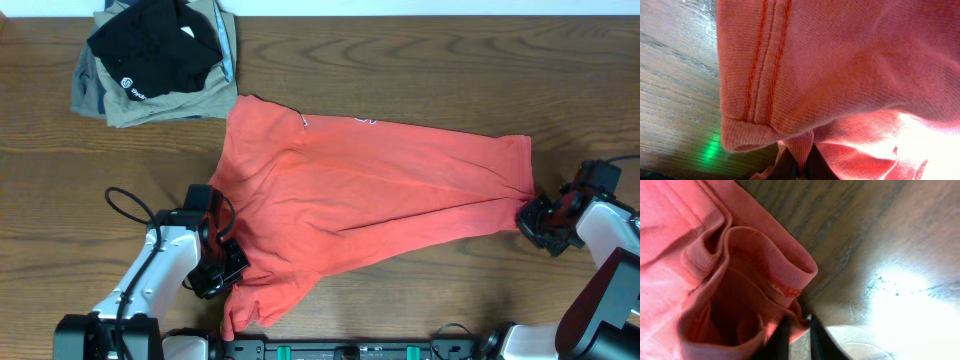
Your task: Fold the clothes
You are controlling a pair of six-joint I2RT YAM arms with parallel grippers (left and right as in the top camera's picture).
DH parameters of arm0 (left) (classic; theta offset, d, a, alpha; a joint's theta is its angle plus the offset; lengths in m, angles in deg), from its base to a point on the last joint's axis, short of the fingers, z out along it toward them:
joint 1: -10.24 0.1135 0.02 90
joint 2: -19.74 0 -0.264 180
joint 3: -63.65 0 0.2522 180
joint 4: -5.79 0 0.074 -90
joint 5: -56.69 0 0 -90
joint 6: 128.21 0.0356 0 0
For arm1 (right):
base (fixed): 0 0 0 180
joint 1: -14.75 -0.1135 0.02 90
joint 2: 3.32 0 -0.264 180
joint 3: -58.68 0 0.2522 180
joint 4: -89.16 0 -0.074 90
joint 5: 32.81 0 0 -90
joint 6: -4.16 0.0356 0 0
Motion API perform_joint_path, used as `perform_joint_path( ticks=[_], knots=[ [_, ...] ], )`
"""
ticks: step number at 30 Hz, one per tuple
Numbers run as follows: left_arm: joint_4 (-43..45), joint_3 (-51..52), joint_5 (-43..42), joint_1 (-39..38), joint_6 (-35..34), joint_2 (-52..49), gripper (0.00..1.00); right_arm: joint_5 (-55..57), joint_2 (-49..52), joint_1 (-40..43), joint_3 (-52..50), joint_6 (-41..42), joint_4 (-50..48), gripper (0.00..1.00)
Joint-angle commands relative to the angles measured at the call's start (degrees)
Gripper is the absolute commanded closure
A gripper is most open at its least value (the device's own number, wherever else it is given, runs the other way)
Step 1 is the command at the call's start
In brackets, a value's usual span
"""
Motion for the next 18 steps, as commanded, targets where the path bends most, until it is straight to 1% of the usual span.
perform_joint_path(
  ticks=[1,8,14,18],
  knots=[
    [-0.2,0.4,0.7,-0.1,0.2,-0.3,0.94,1.1,0.5,-0.5,-0.4,0.2,0.5,0.98],
    [-0.2,0.4,0.7,-0.1,0.2,-0.3,0.93,1.2,-0.3,-0.5,2.0,0.6,4.4,0.99],
    [-0.2,0.4,0.7,-0.1,0.2,-0.3,0.94,1.2,-1.9,-0.5,2.3,0.6,5.0,0.99],
    [-0.2,0.4,0.7,-0.1,0.4,-0.3,0.94,1.3,-4.2,-0.2,2.9,0.6,7.4,0.99]
  ],
)
